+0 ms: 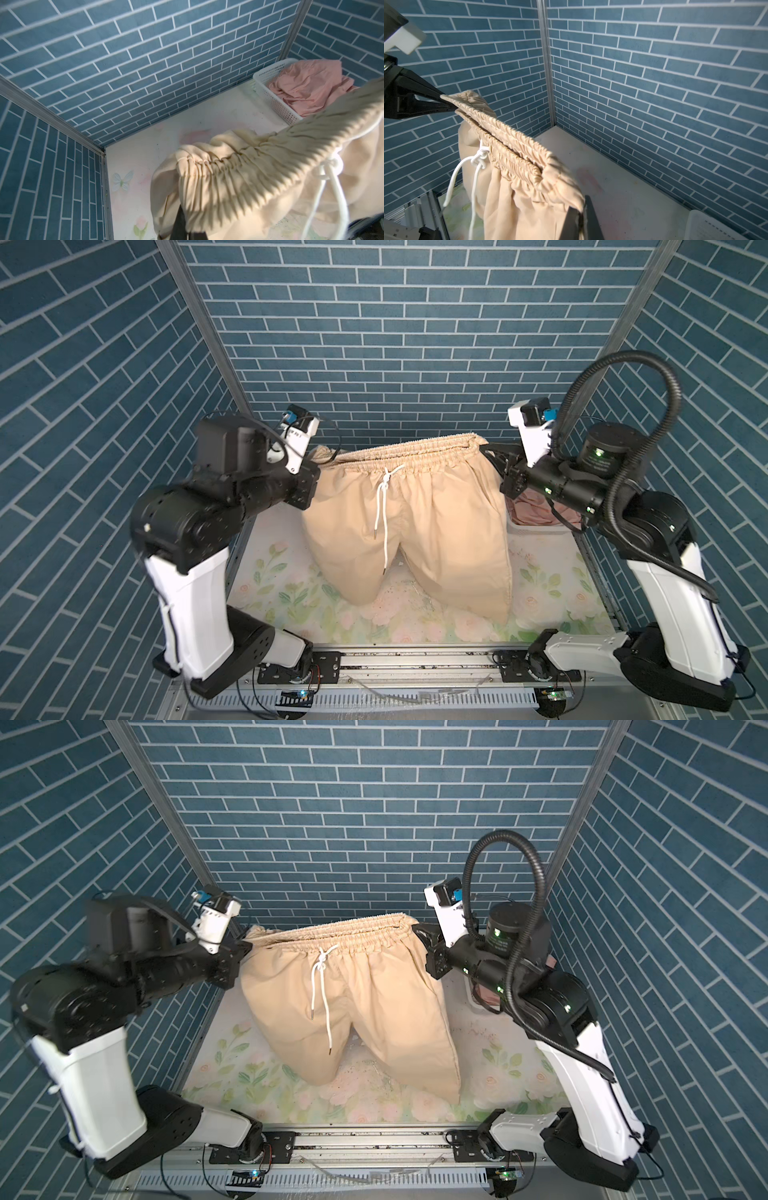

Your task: Fold and stack the shorts

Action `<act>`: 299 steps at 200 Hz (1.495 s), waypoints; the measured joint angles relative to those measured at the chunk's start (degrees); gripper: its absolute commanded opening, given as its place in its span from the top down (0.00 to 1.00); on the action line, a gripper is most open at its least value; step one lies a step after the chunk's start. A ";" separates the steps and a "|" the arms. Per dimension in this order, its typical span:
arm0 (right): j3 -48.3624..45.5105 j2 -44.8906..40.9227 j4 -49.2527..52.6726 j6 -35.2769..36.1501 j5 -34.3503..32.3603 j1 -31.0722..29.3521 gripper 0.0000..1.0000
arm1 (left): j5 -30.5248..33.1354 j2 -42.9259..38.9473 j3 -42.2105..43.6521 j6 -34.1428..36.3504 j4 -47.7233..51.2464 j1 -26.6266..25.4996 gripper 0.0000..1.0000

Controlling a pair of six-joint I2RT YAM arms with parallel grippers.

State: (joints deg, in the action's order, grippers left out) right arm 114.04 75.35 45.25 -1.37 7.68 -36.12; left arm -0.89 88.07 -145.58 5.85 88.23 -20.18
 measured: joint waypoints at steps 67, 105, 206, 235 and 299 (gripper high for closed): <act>-5.27 31.23 -12.37 -5.99 22.84 18.34 1.00 | -4.35 30.97 3.37 -0.15 -8.02 10.73 1.00; 2.84 49.00 -18.14 -7.37 25.22 19.26 1.00 | -2.54 42.29 1.95 0.39 -16.44 11.65 1.00; 21.77 68.87 -21.42 -10.21 25.64 19.74 0.49 | 1.60 54.21 -6.10 -0.31 -21.64 15.02 0.00; 14.03 62.10 -18.64 -9.16 22.29 17.77 0.46 | -0.74 46.56 0.83 -3.50 -20.90 16.48 0.00; -32.83 17.94 -22.10 -10.47 11.65 0.79 0.44 | -3.87 0.57 54.29 -13.53 -31.54 16.15 0.01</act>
State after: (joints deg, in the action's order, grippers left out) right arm 81.21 93.30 23.16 -11.84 19.33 -35.33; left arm -4.75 88.64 -91.29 -7.68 56.69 -4.03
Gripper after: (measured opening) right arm 0.555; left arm 0.996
